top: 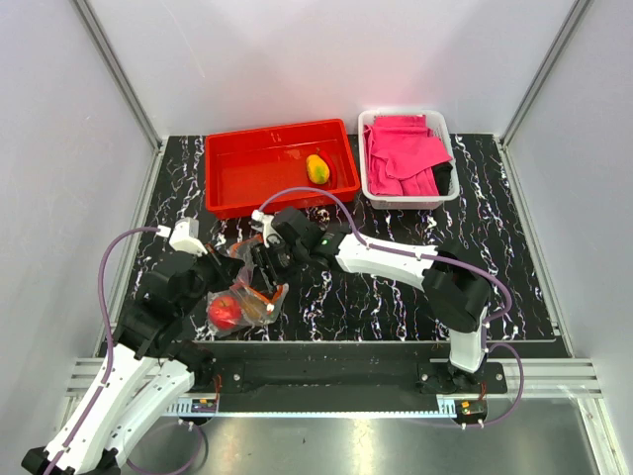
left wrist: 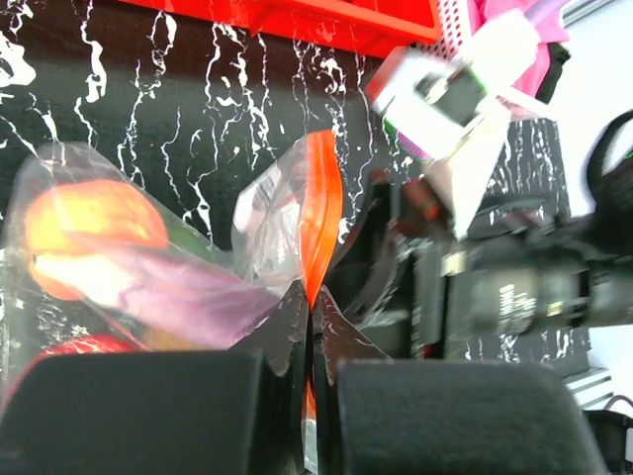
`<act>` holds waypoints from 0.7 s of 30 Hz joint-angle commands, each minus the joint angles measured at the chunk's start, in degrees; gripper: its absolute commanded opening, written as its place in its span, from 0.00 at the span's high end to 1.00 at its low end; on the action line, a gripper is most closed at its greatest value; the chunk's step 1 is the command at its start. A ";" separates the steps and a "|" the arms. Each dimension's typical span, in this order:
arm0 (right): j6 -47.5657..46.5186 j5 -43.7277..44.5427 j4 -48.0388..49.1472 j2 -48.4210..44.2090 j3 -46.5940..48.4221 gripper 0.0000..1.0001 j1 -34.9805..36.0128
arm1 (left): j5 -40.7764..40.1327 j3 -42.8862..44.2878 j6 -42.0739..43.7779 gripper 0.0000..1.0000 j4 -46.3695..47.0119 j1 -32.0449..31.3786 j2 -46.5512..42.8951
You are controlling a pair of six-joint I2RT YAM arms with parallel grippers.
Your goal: Open the zip-top bag and remove the fake food
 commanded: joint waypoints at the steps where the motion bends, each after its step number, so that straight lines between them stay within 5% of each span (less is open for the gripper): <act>1: -3.53 3.07 -7.03 -1.81 6.80 0.88 0.25 | 0.49 0.68 2.96 1.00 -0.27 -0.13 -0.37; 8: -7.39 8.69 -13.62 -2.06 11.47 0.88 0.26 | 2.26 1.55 5.33 1.00 0.35 -0.13 0.07; 21: -13.20 15.89 -23.56 -18.23 -0.74 0.94 0.26 | -16.28 5.51 3.05 1.00 -9.40 -0.13 -2.12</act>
